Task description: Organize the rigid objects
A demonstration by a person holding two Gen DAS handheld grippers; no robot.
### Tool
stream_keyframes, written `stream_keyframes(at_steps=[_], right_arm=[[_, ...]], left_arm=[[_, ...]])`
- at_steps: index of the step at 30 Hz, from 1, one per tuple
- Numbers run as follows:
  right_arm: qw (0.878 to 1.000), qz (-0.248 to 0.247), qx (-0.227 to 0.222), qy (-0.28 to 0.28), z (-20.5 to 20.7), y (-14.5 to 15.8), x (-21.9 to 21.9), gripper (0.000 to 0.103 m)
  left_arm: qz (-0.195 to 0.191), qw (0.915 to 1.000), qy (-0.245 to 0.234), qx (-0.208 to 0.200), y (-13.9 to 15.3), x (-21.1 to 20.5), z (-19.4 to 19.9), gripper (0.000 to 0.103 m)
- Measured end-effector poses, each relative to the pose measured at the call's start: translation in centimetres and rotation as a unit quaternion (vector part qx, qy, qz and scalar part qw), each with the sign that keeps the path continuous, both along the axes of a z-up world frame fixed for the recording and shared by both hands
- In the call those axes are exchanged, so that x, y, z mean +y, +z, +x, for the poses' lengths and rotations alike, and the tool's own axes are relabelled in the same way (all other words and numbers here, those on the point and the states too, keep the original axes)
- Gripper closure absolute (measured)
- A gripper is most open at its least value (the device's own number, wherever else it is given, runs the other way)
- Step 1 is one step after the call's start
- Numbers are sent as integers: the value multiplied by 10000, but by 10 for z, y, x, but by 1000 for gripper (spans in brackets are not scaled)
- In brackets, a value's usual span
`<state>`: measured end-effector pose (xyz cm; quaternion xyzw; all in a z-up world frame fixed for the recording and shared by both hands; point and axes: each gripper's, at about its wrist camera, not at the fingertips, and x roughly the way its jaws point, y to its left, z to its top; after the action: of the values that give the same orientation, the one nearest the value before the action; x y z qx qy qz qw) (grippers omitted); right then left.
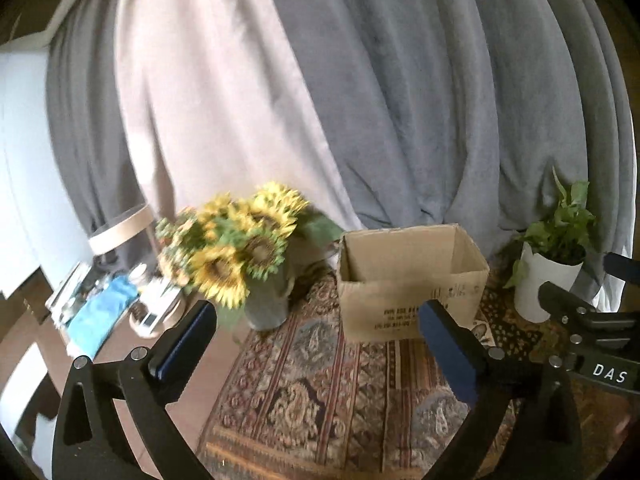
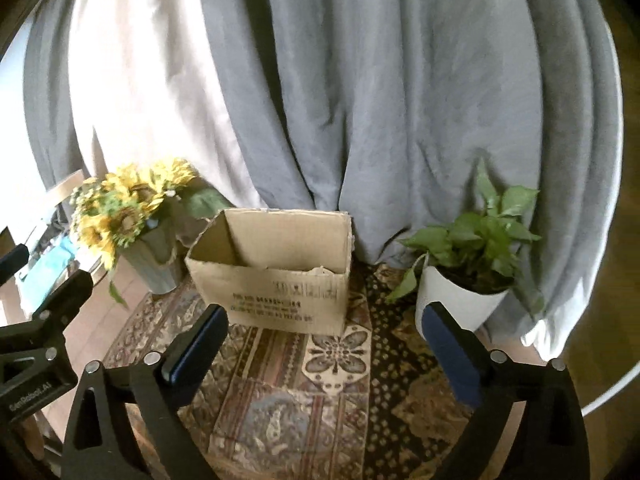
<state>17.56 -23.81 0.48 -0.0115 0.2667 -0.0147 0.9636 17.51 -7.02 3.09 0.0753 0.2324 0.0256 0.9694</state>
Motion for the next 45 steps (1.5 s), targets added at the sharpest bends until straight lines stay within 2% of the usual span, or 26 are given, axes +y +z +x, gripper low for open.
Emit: stream_keyframes(at_steps=[9,16,26,37,45], right_arm=[[9997,-27,-237,-12,-73,2,8,0],[9989,-13,-457,-130,-129,10,26,0],[9974,117,-565,-443,-207,8,58,0],[9956,62,-629,-686,-270,6,85,0],[9950,24,-683,-727,-292,6,96,0]], left_arm=[[-357,9992,183,-36,-3,19,-75,0],[-289,9991,74,-291,8,38,-124,0],[-318,9988,-166,-330,11,70,-191,0],[-413,9979,-386,-301,12,88,-236,0],[-428,9979,-389,-308,13,99,-253,0]])
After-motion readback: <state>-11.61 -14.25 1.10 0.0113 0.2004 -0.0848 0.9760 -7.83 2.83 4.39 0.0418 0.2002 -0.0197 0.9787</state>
